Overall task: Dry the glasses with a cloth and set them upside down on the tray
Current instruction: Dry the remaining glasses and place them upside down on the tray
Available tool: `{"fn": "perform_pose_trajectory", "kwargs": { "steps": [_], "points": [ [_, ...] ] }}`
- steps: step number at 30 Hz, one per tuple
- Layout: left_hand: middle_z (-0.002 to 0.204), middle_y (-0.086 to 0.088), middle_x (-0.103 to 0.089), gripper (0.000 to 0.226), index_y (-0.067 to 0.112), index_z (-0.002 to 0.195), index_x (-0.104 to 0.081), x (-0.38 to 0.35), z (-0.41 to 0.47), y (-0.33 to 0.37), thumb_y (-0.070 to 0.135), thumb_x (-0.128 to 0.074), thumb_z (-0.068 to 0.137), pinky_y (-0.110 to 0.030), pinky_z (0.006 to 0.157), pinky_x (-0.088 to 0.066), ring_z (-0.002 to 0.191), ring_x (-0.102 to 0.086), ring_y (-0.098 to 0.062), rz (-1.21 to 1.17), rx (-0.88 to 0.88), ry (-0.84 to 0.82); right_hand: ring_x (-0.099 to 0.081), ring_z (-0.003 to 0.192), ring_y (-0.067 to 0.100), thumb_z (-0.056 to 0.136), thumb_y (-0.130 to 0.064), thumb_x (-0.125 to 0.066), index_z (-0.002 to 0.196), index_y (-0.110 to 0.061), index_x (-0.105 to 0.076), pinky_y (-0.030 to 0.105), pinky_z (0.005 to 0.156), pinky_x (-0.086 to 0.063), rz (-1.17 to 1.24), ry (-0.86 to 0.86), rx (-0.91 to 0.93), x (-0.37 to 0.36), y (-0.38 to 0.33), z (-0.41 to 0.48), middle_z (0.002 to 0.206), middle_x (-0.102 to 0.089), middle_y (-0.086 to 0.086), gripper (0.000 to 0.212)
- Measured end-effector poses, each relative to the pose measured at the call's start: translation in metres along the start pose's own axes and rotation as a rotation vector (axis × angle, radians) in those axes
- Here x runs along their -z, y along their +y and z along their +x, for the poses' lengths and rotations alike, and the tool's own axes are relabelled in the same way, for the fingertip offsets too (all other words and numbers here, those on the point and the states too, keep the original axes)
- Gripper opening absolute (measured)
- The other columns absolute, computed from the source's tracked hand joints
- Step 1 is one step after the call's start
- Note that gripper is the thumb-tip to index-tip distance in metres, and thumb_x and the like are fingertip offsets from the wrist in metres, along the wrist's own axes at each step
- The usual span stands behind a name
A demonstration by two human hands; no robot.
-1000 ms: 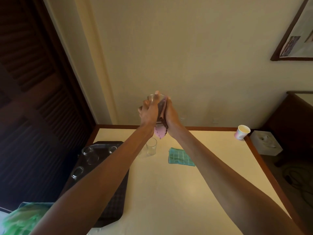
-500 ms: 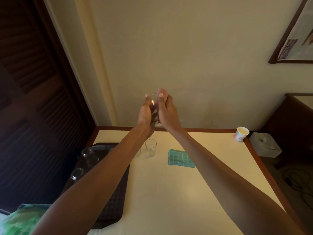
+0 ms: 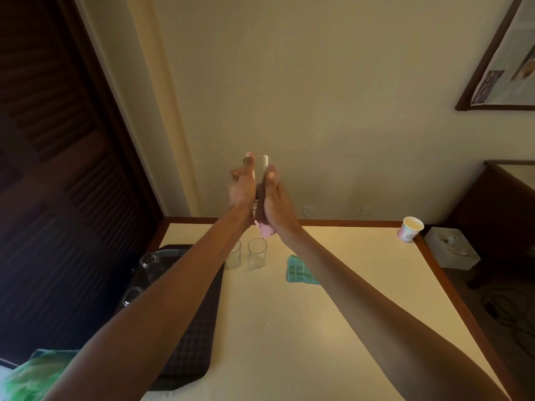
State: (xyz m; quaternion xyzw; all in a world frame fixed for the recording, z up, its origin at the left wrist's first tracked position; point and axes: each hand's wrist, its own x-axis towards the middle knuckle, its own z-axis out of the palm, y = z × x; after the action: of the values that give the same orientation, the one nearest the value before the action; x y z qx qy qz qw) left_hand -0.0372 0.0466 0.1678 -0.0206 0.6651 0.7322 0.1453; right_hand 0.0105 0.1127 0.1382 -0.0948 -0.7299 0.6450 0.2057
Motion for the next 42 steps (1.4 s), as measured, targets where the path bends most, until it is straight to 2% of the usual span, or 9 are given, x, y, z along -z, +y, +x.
{"fn": "perform_pose_trajectory", "kwargs": {
  "steps": [3,7,14,20,24,27,32,38,42],
  "points": [
    [0.111,-0.005,-0.075,0.066,0.019,0.124,-0.068,0.004,0.000,-0.003,0.073,-0.040,0.098,-0.036,0.078,-0.059,0.101,-0.072,-0.023,-0.074,0.055,-0.080,-0.067,0.092,0.009,0.108,-0.041,-0.032,0.131,-0.009,-0.042,0.019,0.072,-0.057,-0.147,0.033,0.169,-0.004,0.005,0.000,0.104,-0.063,0.002,0.041],
    [0.097,-0.011,-0.079,0.066,0.009,0.115,-0.073,0.004,-0.002,-0.010,0.059,-0.031,0.108,-0.036,0.078,-0.061,0.093,-0.076,-0.025,-0.153,0.051,-0.180,-0.068,0.088,0.015,0.105,-0.048,-0.034,0.133,-0.008,-0.039,0.020,0.068,-0.054,-0.235,0.144,0.236,0.003,-0.003,0.014,0.105,-0.065,0.009,0.049],
    [0.117,-0.014,-0.076,0.071,0.015,0.127,-0.071,-0.005,-0.008,-0.007,0.071,-0.036,0.100,-0.049,0.100,-0.057,0.110,-0.072,-0.030,0.000,-0.022,-0.162,-0.065,0.054,0.017,0.100,-0.068,-0.017,0.056,-0.020,-0.066,0.031,0.057,-0.054,0.092,0.115,-0.251,0.011,-0.021,0.028,0.054,-0.064,0.002,0.081],
    [0.124,-0.009,-0.070,0.072,0.018,0.136,-0.058,0.008,0.007,0.005,0.076,-0.041,0.095,-0.042,0.089,-0.058,0.108,-0.069,-0.026,0.006,0.026,-0.089,-0.063,0.073,0.001,0.109,-0.040,-0.025,0.115,-0.007,-0.050,0.006,0.058,-0.046,-0.075,0.037,0.010,-0.009,0.000,-0.001,0.084,-0.060,-0.003,0.041],
    [0.106,-0.008,-0.078,0.061,0.015,0.120,-0.071,0.009,0.007,0.003,0.063,-0.037,0.105,-0.038,0.087,-0.061,0.102,-0.074,-0.023,-0.050,0.040,-0.133,-0.067,0.095,0.016,0.107,-0.040,-0.035,0.132,-0.009,-0.038,0.015,0.069,-0.054,-0.173,0.141,0.275,-0.014,0.004,0.011,0.111,-0.061,0.009,0.040],
    [0.089,-0.005,-0.078,0.058,0.016,0.101,-0.074,0.009,0.001,-0.003,0.056,-0.032,0.109,-0.038,0.081,-0.060,0.089,-0.074,-0.020,-0.037,0.048,-0.135,-0.068,0.079,0.010,0.106,-0.051,-0.031,0.121,-0.010,-0.049,0.015,0.061,-0.052,-0.179,0.204,0.220,-0.005,-0.003,0.026,0.094,-0.066,0.002,0.048],
    [0.131,-0.028,-0.066,0.067,0.001,0.133,-0.065,0.003,-0.012,0.007,0.055,-0.033,0.109,-0.045,0.100,-0.052,0.134,-0.057,-0.040,0.042,0.001,-0.221,-0.068,0.061,0.022,0.098,-0.069,-0.027,0.063,-0.016,-0.065,0.038,0.067,-0.057,0.350,0.153,-0.336,-0.005,-0.012,0.047,0.061,-0.065,0.006,0.074],
    [0.110,-0.010,-0.074,0.067,0.017,0.127,-0.065,0.028,0.019,0.020,0.072,-0.054,0.091,-0.041,0.087,-0.060,0.097,-0.072,-0.026,0.008,0.039,-0.080,-0.064,0.054,0.008,0.107,-0.050,-0.016,0.091,0.000,-0.064,0.016,0.048,-0.049,0.085,0.101,-0.099,-0.036,-0.007,0.015,0.058,-0.060,-0.002,0.071],
    [0.112,-0.021,-0.072,0.069,0.012,0.127,-0.065,0.039,0.024,0.025,0.071,-0.046,0.097,-0.035,0.075,-0.057,0.092,-0.069,-0.024,-0.002,0.048,-0.076,-0.068,0.085,0.014,0.108,-0.040,-0.031,0.125,-0.009,-0.042,0.022,0.065,-0.058,-0.079,0.128,0.156,-0.056,-0.007,0.014,0.101,-0.063,0.005,0.037]
  ]
}}
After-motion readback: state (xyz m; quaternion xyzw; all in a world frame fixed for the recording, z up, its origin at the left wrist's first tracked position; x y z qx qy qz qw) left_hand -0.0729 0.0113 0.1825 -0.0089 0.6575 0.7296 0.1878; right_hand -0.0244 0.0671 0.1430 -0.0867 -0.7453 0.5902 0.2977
